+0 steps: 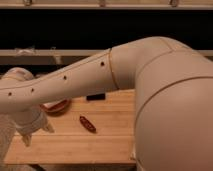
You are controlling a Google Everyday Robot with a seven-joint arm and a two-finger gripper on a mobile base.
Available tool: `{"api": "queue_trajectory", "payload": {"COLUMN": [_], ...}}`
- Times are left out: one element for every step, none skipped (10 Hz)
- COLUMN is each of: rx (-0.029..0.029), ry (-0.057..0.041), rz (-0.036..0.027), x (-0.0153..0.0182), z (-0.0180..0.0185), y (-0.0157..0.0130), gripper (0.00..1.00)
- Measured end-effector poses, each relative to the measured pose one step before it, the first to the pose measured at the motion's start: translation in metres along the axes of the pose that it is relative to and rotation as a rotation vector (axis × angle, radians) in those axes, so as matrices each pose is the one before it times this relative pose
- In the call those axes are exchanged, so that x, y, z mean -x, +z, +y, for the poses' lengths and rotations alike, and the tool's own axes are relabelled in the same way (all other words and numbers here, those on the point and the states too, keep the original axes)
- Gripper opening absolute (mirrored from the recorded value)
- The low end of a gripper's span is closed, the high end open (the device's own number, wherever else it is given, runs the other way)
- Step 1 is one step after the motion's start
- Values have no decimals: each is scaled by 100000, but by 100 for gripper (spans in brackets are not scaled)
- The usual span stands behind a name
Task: Move the arm in a circular motion
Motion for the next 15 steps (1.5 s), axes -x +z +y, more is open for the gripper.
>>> {"api": "queue_trajectory", "payload": {"rx": [888, 835, 596, 575, 527, 420, 162, 98, -104, 40, -176, -322, -402, -532, -935], "ry": [4968, 5880, 5529, 5466, 4281, 5995, 4562, 3077, 3029, 2739, 2175, 867, 14, -682, -1686], "rz": [442, 254, 169, 139, -35, 304, 236, 66, -68, -254, -349, -253, -201, -252, -482], "x": [-398, -4, 263, 423, 537, 938, 1113, 1067, 1556, 2122, 2394, 2314, 2737, 2228, 2478], "z": [-2040, -3090, -3100, -3032, -2308, -3364, -2697, -1856, -1958, -1801, -1544, -925, -472, 128, 816], "y": [91, 4, -52, -41, -26, -30, -100, -107, -168, -172, -178, -95, -1, 36, 103], "gripper": [65, 65, 65, 65, 65, 65, 65, 65, 65, 65, 65, 65, 65, 65, 65]}}
